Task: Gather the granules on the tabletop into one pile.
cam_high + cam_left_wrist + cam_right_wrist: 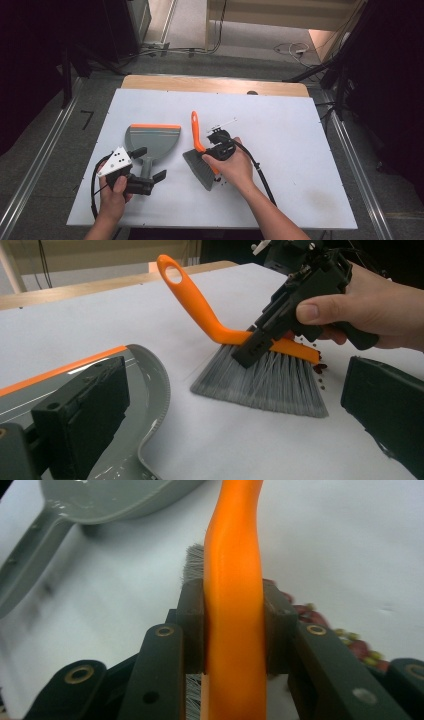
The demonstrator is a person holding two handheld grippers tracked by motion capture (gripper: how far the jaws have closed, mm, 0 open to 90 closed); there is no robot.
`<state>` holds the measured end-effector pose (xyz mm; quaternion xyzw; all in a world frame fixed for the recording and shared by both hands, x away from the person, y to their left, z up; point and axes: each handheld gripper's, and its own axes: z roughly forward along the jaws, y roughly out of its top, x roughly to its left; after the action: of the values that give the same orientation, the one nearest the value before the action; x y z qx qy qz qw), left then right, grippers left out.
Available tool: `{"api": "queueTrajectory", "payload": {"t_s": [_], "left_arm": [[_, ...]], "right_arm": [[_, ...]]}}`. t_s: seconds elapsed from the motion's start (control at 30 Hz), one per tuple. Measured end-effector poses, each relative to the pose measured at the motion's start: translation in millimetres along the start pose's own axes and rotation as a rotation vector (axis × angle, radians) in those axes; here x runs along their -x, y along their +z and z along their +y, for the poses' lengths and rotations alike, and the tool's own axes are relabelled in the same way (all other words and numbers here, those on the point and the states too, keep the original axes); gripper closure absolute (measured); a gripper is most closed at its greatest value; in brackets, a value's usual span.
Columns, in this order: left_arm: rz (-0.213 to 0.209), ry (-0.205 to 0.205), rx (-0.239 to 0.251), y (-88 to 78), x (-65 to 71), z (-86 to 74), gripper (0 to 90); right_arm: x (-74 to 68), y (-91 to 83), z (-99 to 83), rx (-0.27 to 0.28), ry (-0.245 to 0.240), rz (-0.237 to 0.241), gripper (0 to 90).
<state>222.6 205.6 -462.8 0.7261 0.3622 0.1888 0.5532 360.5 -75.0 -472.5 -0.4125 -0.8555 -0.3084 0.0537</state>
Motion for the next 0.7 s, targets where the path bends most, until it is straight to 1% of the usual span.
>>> {"api": "queueTrajectory", "payload": {"t_s": [0.17, 0.5, 0.7], "left_arm": [[-0.003, 0.002, -0.006, 1.2, 1.3, -0.2, 0.0], [-0.005, 0.003, -0.011, 1.5, 1.5, -0.5, 0.0], [-0.006, 0.004, -0.013, 2.0, 1.5, -0.8, 0.0]], "right_arm": [[11.3, -8.3, -0.1, 0.014, 0.038, -0.058, 67.0], [33.1, -21.7, -9.0, 0.039, 0.111, -0.087, 66.9], [46.7, -30.6, -14.0, 0.057, 0.144, -0.105, 66.9]]}}
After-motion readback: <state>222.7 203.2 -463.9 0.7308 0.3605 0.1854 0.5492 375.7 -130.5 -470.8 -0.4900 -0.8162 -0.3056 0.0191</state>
